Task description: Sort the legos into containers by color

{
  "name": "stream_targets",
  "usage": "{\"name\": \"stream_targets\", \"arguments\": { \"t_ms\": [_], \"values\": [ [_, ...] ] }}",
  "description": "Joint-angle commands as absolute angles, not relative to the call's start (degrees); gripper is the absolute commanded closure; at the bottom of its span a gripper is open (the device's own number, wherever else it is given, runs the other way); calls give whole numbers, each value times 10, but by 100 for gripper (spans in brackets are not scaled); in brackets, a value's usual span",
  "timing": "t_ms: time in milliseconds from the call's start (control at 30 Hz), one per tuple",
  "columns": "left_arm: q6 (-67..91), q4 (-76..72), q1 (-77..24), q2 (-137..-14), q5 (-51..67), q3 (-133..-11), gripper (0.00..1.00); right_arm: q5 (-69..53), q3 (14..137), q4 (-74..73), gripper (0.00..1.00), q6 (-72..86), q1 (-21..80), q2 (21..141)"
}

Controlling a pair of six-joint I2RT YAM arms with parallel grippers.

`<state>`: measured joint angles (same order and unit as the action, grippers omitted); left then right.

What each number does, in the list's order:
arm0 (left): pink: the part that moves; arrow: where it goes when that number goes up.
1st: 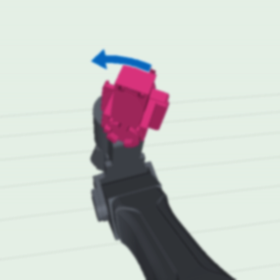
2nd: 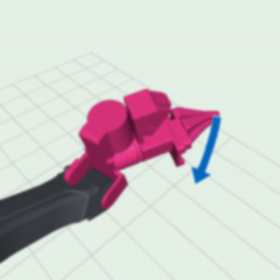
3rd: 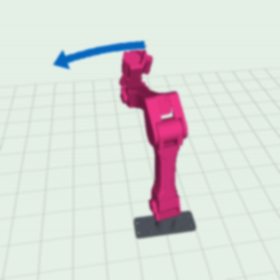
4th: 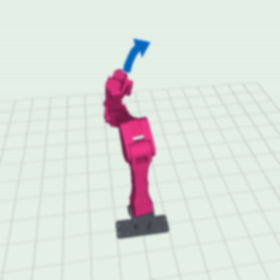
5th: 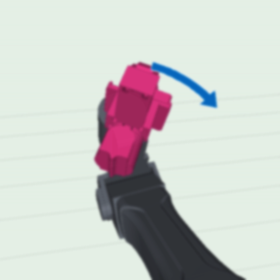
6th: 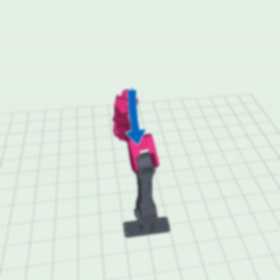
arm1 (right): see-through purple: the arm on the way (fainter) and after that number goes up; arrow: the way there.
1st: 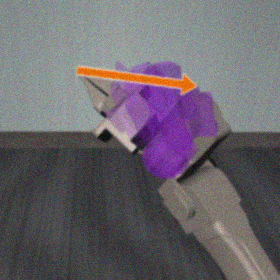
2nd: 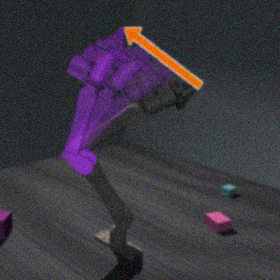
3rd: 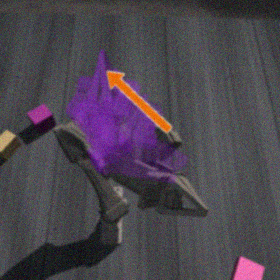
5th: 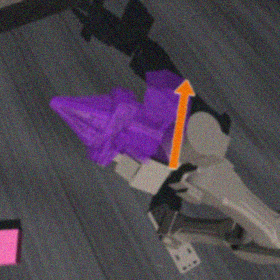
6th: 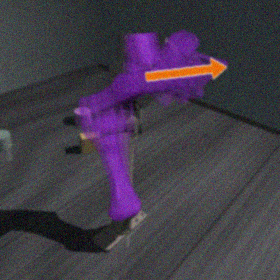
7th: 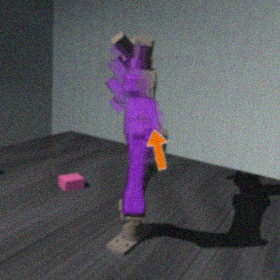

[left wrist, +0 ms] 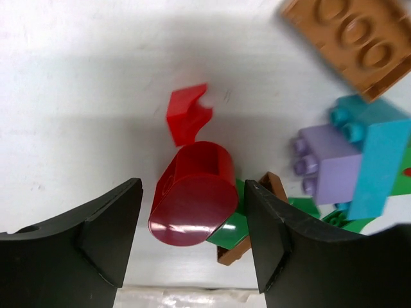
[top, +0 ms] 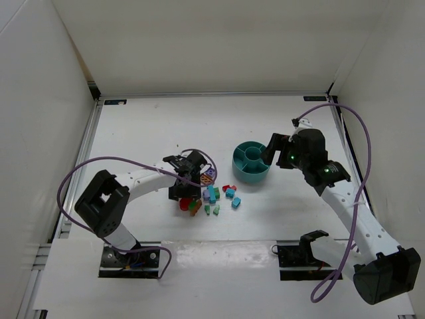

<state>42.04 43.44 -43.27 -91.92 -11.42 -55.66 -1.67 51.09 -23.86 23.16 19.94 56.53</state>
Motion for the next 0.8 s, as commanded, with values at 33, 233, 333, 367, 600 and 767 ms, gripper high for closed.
{"name": "stream_targets", "arguments": {
  "t_ms": [33,233,333,367,600,767],
  "values": [
    [455,494,-434,-920,-101,-572,25,-14,508,-223,10,229,203,568],
    [460,476,-432,-945,-72,-577,26,-6,505,-223,10,230,203,570],
    [468,481,-432,-938,-76,-572,31,-5,511,-227,10,229,205,571],
    [469,481,-432,-935,-77,-571,33,-4,511,-229,10,229,205,571],
    [468,496,-430,-916,-85,-577,46,-2,509,-227,10,229,207,574],
    [469,527,-434,-890,-105,-606,49,-14,510,-221,10,196,228,573]
  ]
}}
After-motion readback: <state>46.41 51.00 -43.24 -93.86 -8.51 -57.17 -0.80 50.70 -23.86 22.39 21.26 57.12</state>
